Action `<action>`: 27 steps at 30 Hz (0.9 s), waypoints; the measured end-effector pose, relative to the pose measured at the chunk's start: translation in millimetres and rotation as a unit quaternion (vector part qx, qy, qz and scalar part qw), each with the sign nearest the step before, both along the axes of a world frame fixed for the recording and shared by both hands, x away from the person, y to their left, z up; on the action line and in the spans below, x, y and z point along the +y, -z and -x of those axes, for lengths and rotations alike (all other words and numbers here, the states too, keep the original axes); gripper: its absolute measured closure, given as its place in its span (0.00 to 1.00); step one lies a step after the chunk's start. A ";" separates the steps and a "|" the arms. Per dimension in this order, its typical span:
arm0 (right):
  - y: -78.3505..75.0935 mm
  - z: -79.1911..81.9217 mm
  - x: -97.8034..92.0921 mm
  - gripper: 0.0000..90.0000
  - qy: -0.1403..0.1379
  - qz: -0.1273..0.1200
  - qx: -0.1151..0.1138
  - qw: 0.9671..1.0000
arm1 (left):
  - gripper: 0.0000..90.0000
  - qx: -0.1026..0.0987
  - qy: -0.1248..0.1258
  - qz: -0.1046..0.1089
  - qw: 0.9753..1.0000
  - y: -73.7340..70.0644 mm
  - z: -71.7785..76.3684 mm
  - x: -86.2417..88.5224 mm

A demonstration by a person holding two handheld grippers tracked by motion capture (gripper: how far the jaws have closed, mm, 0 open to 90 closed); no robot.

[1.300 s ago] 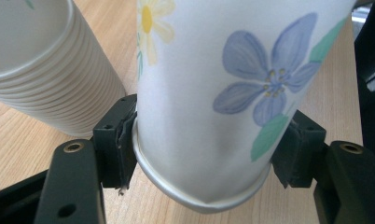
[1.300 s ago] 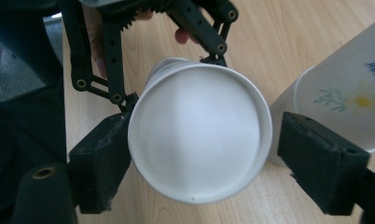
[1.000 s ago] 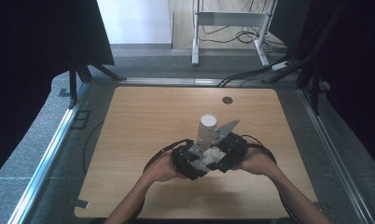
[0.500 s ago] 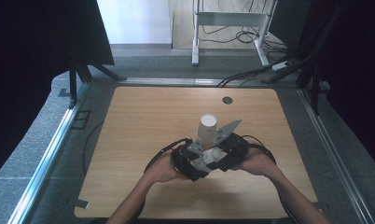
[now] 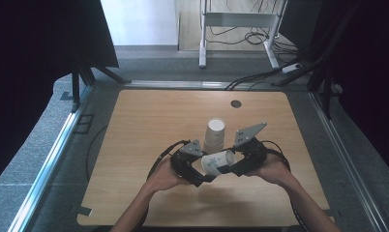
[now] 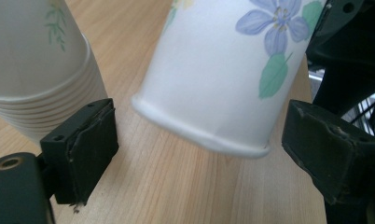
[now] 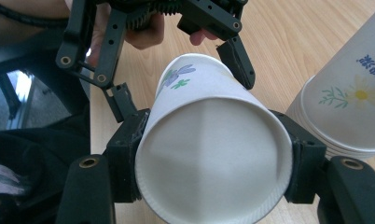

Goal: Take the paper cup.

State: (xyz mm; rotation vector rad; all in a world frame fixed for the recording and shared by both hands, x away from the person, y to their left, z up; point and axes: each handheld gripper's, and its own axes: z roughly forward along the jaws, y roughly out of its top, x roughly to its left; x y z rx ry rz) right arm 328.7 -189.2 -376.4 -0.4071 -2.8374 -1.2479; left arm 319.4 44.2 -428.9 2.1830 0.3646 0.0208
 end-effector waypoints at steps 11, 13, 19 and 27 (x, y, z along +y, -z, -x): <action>7.0 4.1 -13.5 0.41 -0.002 -0.054 0.001 0.999 | 0.16 -0.010 0.006 0.063 0.998 2.1 6.8 6.5; 9.1 4.8 -15.5 0.41 -0.005 -0.064 0.002 0.998 | 0.16 -0.007 0.011 0.075 0.997 3.0 7.1 7.2; 11.9 6.0 -19.5 0.41 -0.014 -0.084 0.006 0.996 | 0.21 -0.008 0.026 0.084 0.996 8.6 6.8 4.8; 12.8 5.5 -20.7 0.41 -0.023 -0.090 0.013 0.996 | 0.30 -0.017 0.046 0.094 0.994 10.5 6.8 3.1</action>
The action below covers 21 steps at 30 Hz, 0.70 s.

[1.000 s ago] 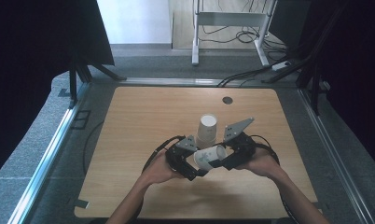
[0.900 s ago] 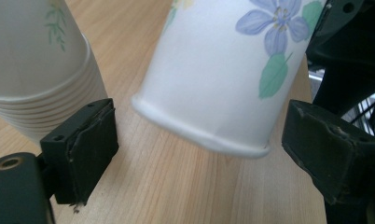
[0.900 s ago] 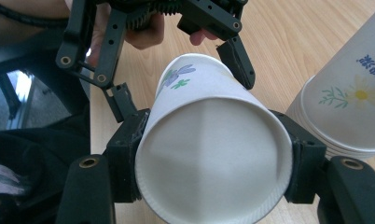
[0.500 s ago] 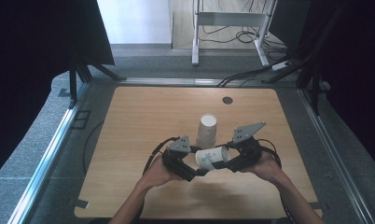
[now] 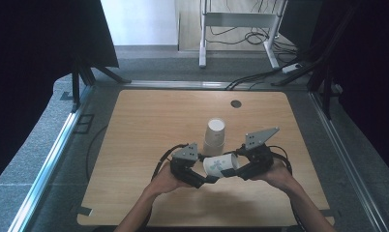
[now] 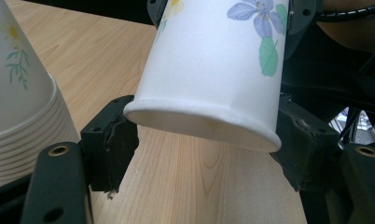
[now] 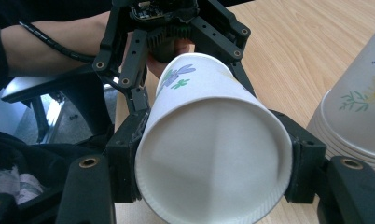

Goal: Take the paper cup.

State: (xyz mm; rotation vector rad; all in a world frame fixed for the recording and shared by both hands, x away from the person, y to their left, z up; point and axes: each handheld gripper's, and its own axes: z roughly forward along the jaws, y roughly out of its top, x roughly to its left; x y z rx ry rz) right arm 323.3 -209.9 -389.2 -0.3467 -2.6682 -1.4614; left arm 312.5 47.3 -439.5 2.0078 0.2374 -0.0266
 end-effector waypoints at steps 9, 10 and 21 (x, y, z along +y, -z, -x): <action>-0.3 -1.7 -0.8 0.40 -0.008 0.003 0.002 1.000 | 0.36 -0.006 0.002 0.000 1.000 -0.1 0.8 1.4; -0.4 -1.9 -0.5 0.40 -0.008 0.006 0.004 1.000 | 0.37 -0.006 0.002 -0.001 1.000 -0.1 0.7 1.6; -2.6 -2.7 1.2 0.28 0.007 0.037 -0.014 0.999 | 0.40 -0.010 0.002 -0.040 0.999 -7.4 -1.7 3.4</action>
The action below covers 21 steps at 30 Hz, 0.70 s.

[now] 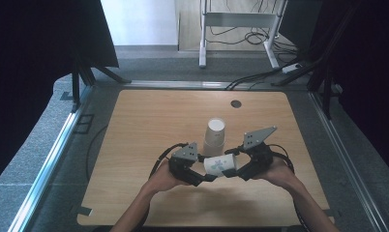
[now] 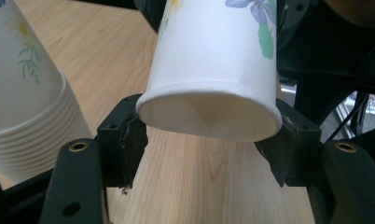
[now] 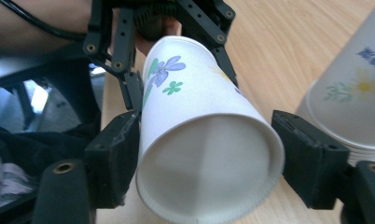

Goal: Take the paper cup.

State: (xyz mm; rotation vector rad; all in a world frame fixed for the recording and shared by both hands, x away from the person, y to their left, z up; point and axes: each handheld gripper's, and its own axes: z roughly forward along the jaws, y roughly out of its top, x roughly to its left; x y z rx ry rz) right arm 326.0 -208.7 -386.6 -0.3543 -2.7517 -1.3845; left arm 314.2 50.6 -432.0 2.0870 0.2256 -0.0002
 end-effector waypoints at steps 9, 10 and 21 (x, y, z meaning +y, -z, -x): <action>-5.8 2.1 -2.2 0.19 0.018 0.052 -0.038 0.998 | 0.39 -0.004 0.002 -0.088 0.996 -13.0 -6.4 -1.0; -6.0 2.4 -2.1 0.19 0.019 0.058 -0.040 0.997 | 0.39 -0.004 0.003 -0.099 0.995 -14.7 -7.1 -1.4; 0.6 3.8 9.1 0.18 0.006 0.119 -0.052 0.991 | 0.38 -0.008 0.026 -0.202 0.979 -31.9 -11.3 -13.3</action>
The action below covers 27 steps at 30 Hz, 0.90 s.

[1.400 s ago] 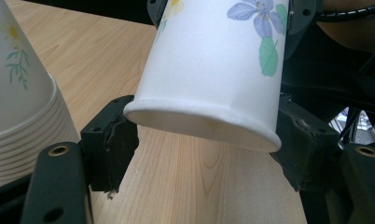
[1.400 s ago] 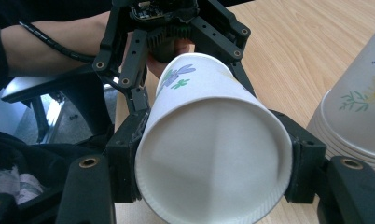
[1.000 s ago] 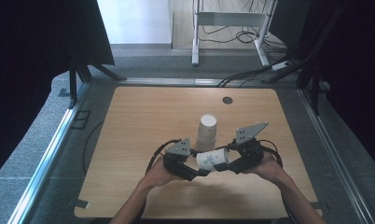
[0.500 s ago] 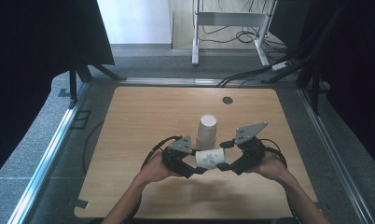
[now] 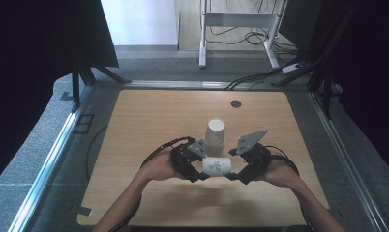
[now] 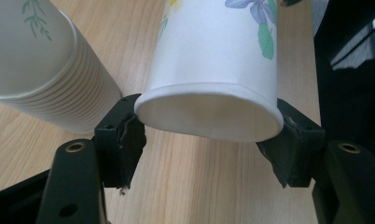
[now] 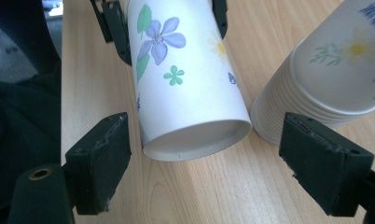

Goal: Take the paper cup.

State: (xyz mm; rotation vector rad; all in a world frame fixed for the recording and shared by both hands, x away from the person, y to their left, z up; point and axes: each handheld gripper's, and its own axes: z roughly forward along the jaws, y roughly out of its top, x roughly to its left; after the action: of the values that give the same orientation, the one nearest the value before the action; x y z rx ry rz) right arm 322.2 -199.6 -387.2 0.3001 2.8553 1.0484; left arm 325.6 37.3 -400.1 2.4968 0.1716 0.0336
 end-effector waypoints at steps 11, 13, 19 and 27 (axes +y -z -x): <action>8.7 2.7 12.8 0.20 -0.017 0.049 -0.016 0.999 | 0.38 -0.005 0.018 -0.079 0.997 -10.1 -0.8 -15.8; 9.4 3.5 16.5 0.22 -0.024 0.056 -0.016 0.998 | 0.38 -0.008 0.023 -0.095 0.995 -10.8 -1.1 -20.1; 13.2 5.7 26.2 0.26 -0.036 0.079 -0.024 0.996 | 0.38 -0.008 0.025 -0.107 0.994 -12.2 -1.1 -27.7; 18.1 7.9 31.0 0.40 -0.048 0.099 -0.022 0.994 | 0.38 -0.003 0.030 -0.111 0.993 -11.2 0.9 -33.5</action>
State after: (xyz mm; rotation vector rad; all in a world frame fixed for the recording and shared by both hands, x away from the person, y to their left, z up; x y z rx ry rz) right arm 314.3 -168.5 -405.3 0.1259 2.9291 0.7647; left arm 324.7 3.9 -388.9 2.7215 0.0931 0.0378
